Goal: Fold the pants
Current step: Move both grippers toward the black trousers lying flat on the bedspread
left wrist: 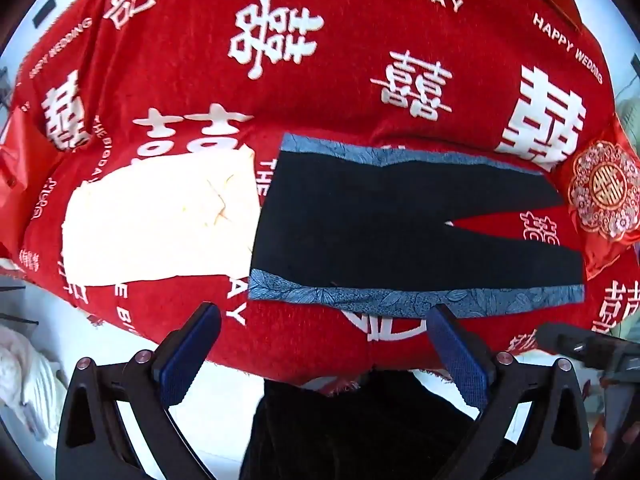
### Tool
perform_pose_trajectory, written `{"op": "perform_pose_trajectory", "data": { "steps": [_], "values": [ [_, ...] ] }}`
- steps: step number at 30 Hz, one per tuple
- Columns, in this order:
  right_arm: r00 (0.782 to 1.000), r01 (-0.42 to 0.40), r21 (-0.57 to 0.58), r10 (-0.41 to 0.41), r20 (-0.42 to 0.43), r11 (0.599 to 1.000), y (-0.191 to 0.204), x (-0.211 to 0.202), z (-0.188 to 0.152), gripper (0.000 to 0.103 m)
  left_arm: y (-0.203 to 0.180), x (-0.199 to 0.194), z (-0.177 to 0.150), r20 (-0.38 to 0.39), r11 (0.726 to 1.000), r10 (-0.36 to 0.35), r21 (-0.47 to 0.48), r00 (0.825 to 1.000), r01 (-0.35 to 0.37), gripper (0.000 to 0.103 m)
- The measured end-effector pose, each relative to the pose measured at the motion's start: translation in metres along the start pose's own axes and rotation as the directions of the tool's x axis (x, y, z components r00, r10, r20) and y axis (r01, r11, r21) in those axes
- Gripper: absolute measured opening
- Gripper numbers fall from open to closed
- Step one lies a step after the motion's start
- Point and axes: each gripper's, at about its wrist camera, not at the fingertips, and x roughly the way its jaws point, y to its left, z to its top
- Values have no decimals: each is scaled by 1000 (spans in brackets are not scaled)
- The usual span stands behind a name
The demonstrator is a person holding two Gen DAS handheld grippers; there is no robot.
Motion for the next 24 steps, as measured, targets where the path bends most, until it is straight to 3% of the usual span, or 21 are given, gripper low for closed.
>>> {"op": "perform_pose_trajectory", "data": {
  "steps": [2, 6, 10, 13, 24],
  "values": [
    [996, 84, -22, -85, -26, 996, 2, 0, 2, 103, 4, -7, 2, 16, 1000, 17, -9, 1000, -17, 103],
    [990, 137, -33, -138, -31, 990, 7, 6, 12, 103, 13, -7, 5, 50, 999, 8, -43, 999, -6, 103],
    [980, 198, -11, -199, -19, 980, 10, 9, 23, 103, 20, 8, 7, 4, 998, -8, -68, 1000, 8, 103],
    [986, 166, 7, -166, -7, 986, 14, 3, 27, 103, 25, 5, 12, 34, 996, 60, -61, 998, -58, 103],
    [976, 215, 23, -214, -36, 976, 23, 18, 29, 103, 50, 20, 11, -19, 993, 51, -103, 999, -52, 103]
  ]
}}
